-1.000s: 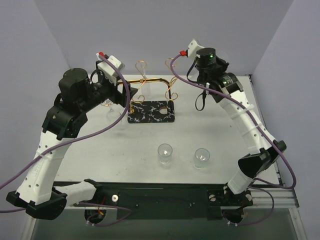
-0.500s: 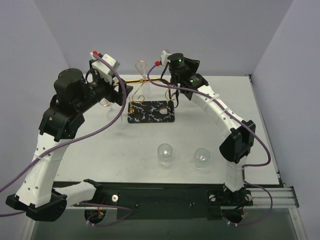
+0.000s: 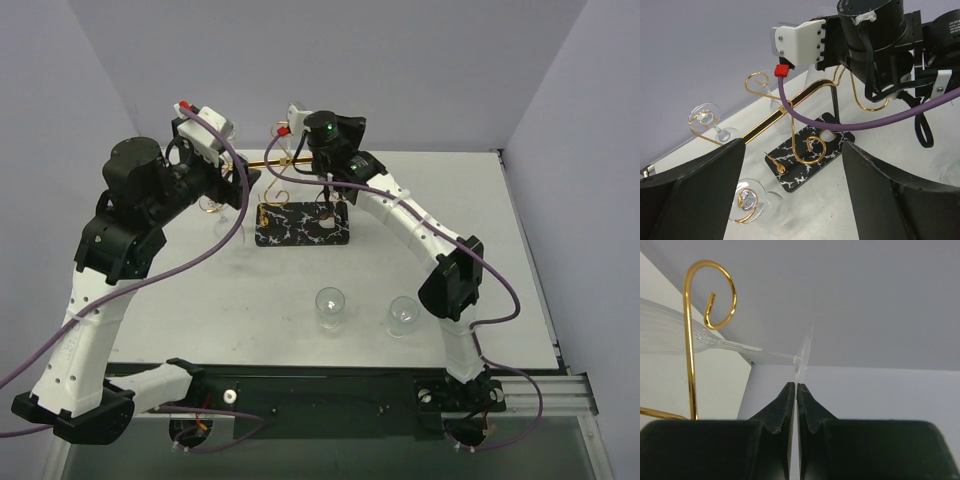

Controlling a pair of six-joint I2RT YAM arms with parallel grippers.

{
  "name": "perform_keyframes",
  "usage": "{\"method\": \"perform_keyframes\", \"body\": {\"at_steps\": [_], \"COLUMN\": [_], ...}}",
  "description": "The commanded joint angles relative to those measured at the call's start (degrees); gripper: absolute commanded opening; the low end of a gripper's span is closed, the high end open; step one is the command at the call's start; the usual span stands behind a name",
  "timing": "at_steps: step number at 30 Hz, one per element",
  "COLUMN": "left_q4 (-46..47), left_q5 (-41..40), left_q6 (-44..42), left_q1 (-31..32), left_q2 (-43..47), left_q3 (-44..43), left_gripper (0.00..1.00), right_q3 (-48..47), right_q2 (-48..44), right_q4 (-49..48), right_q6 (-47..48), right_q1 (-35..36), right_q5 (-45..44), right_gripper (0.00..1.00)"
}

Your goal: Place the wine glass upside down on the wine glass rack

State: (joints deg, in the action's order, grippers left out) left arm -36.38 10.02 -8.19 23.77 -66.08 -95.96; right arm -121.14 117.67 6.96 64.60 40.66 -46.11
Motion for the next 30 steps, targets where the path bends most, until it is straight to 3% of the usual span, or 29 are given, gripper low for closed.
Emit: {"method": "perform_keyframes", "body": {"at_steps": [1,30], "left_q4": [2.02,2.1], "left_q5": [-0.71,0.09], "left_q6": [-0.6,-0.95], "left_q1": [-0.74,-1.53], "left_q2": [1.13,0.69], "left_q3": [-0.89,-0.45], "left_gripper": [0.89,0.89], "right_q3": [-3.48,-11.13], "right_q2": [1.77,10.65], "right_q4": [-3.53,-11.71], "right_q6": [1.49,3.78], "right_q1": [1.08,-1.37], "right_q5": [-1.36,2.69], "right_gripper": [0.0,0.0]}}
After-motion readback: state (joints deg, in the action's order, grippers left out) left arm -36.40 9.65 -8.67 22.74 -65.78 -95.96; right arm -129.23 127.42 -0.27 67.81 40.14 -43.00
